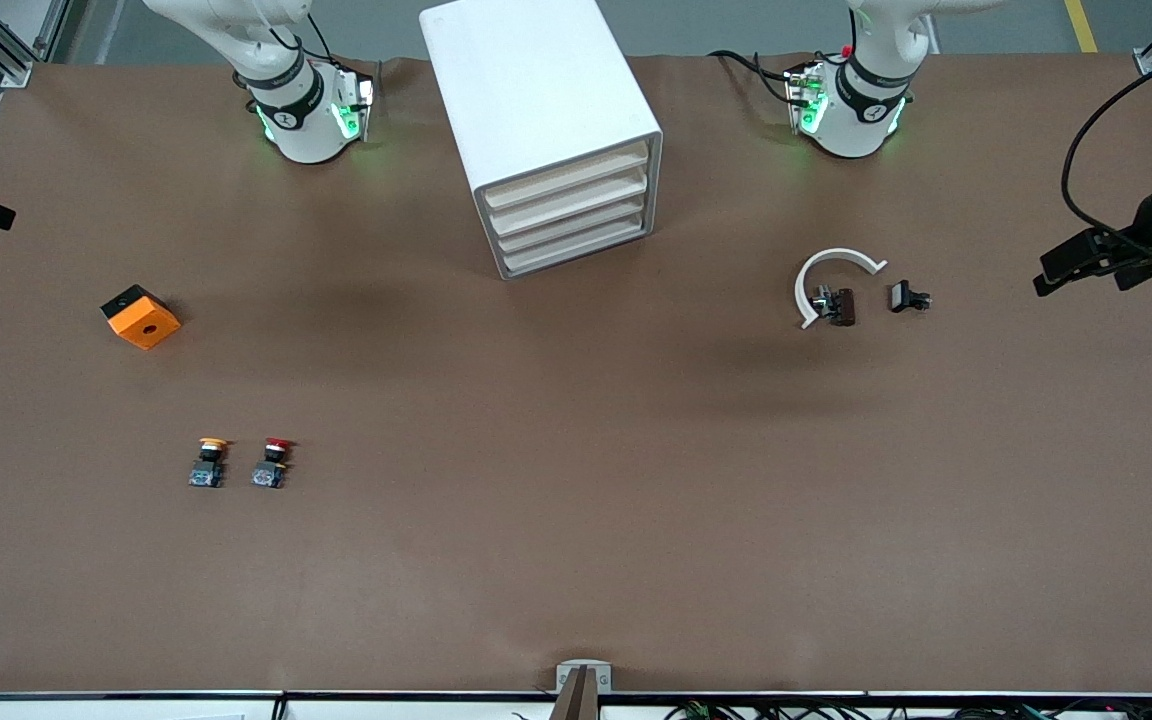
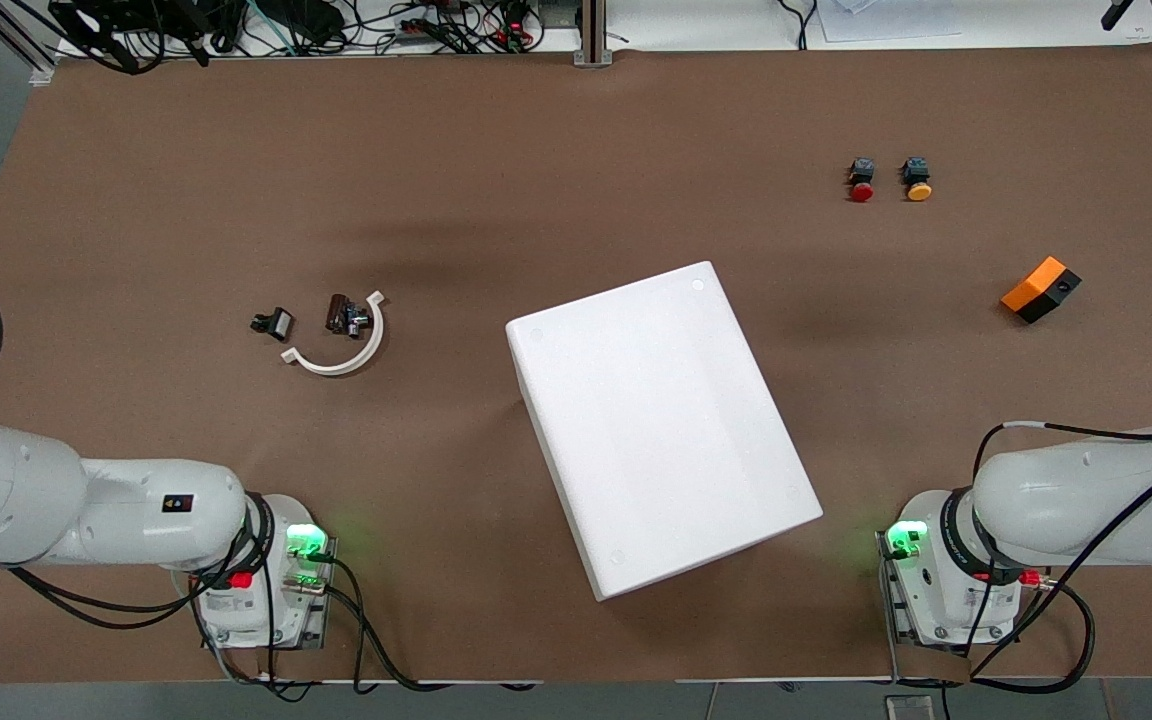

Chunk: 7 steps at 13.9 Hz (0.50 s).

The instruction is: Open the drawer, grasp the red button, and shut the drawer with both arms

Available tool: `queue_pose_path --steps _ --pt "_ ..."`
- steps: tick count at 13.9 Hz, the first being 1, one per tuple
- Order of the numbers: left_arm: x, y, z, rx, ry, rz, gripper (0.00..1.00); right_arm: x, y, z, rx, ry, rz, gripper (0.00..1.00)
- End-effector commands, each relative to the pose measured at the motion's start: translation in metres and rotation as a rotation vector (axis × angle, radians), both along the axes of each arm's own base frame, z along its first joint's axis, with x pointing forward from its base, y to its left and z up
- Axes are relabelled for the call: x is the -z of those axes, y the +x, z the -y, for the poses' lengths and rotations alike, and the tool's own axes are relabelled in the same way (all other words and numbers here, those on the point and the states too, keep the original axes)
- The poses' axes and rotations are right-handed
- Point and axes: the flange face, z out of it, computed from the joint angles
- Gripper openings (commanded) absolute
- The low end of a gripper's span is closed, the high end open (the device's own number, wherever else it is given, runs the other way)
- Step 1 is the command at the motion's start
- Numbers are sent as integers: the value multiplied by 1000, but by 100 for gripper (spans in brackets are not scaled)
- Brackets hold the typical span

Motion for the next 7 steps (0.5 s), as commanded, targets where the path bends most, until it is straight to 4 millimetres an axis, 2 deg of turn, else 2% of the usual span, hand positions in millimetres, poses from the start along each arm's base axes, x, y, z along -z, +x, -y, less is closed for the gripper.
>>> queue_pose_path --steps 1,3,5,7 --pt "-2 -21 -13 26 -27 1 100 -5 -6 -6 2 10 17 100" --pt "2 -20 -14 24 -25 7 100 -3 -11 -14 -13 10 34 100" --pt "5 -28 -13 26 -20 52 100 3 -28 -19 -23 9 74 100" --pt "-7 -39 -11 33 -14 114 100 7 -37 -18 -51 13 96 100"
